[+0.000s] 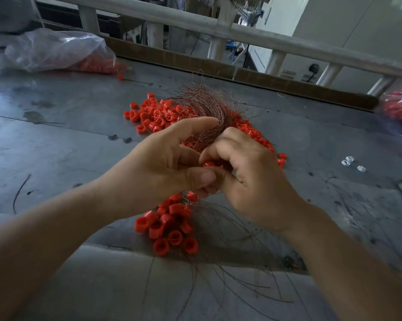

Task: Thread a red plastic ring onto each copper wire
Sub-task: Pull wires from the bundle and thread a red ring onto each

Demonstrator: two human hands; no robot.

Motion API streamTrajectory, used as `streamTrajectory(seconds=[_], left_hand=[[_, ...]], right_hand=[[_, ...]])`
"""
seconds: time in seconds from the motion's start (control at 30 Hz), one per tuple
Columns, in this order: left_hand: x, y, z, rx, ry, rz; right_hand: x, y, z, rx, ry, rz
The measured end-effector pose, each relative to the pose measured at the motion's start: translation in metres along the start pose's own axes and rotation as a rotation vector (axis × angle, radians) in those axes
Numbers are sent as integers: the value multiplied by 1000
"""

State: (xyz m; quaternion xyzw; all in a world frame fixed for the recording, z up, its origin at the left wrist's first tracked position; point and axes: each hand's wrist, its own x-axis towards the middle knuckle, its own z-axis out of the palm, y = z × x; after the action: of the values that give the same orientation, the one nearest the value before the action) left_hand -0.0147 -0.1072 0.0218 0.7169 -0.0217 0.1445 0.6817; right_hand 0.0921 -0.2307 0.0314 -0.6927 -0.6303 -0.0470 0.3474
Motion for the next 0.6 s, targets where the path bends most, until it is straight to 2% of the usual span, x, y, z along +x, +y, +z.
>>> streamTrajectory(seconds=[0.27, 0.47, 0.6], left_hand=[[-2, 2, 0, -67, 0, -11], [1, 3, -7, -181, -22, -71], [3, 8, -12, -229, 41, -23]], right_hand=[[0, -1, 0, 24, 7, 12], [1, -1, -2, 153, 42, 36], [0, -1, -9, 345, 12, 169]])
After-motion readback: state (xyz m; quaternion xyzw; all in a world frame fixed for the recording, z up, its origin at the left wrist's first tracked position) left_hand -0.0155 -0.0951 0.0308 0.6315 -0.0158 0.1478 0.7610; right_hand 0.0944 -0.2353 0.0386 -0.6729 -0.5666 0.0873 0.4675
